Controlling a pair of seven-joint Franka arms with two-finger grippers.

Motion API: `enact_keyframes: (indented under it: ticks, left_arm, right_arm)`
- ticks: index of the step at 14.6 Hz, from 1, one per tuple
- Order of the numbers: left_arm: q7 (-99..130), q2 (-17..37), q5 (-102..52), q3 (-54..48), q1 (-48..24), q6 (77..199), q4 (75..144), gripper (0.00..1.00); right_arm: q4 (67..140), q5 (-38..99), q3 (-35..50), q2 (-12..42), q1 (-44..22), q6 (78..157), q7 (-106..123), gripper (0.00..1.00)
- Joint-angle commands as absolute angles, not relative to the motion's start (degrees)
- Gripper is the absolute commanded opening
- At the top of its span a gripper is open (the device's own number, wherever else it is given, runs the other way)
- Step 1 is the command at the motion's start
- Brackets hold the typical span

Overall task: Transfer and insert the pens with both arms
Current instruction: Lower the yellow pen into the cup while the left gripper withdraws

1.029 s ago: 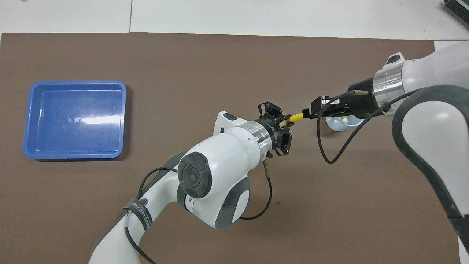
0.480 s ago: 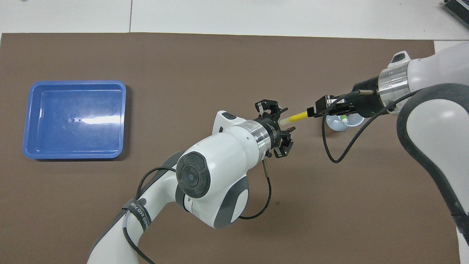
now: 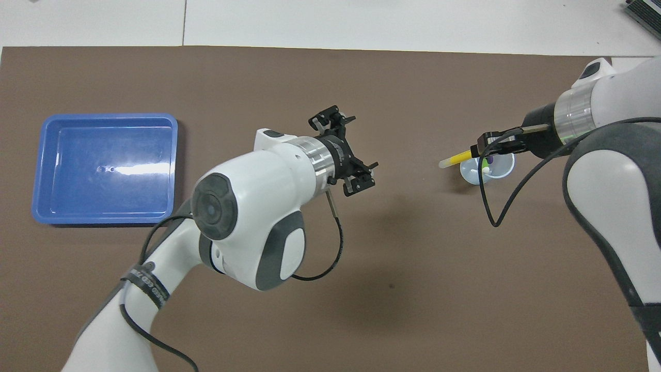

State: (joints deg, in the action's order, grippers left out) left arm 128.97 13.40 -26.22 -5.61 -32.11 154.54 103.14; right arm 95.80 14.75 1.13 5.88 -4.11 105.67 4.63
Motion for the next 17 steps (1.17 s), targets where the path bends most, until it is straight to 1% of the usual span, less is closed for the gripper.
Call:
enact_keyframes:
  ticks: [1,5,7,9,13,16,17]
  left_arm:
    - [124.48,10.55,-26.54,-5.98,-25.68,147.94,104.15,1.0]
    - [117.71,9.15,-26.54,-5.89,-18.74,142.57,103.89,1.0]
    - [112.7,7.74,-26.46,-5.89,-14.79,139.59,103.8,1.0]
    - [106.47,5.9,-26.37,-5.89,-11.44,135.37,103.62,1.0]
    - [89.16,3.43,-26.28,-5.89,-5.2,126.5,104.41,1.0]
    - [77.03,2.55,-21.47,-5.45,-3.17,117.89,104.41,1.0]
    - [73.43,2.29,-19.27,-5.36,-3.08,115.95,104.41,1.0]
  right_arm:
    - [95.27,9.42,1.67,7.2,-1.85,108.54,5.98,0.0]
    - [95.62,9.05,1.67,9.05,3.15,109.42,13.43,0.0]
    - [96.06,9.05,1.67,10.01,4.22,110.65,15.38,0.0]
    - [96.24,9.05,1.67,11.24,4.22,111.35,15.29,0.0]
    - [99.84,7.48,1.67,12.3,3.6,116.8,15.12,0.0]
    - [100.11,5.81,1.58,13.97,3.34,118.73,14.77,0.0]
    - [100.28,5.37,1.58,14.06,3.34,118.91,14.68,0.1]
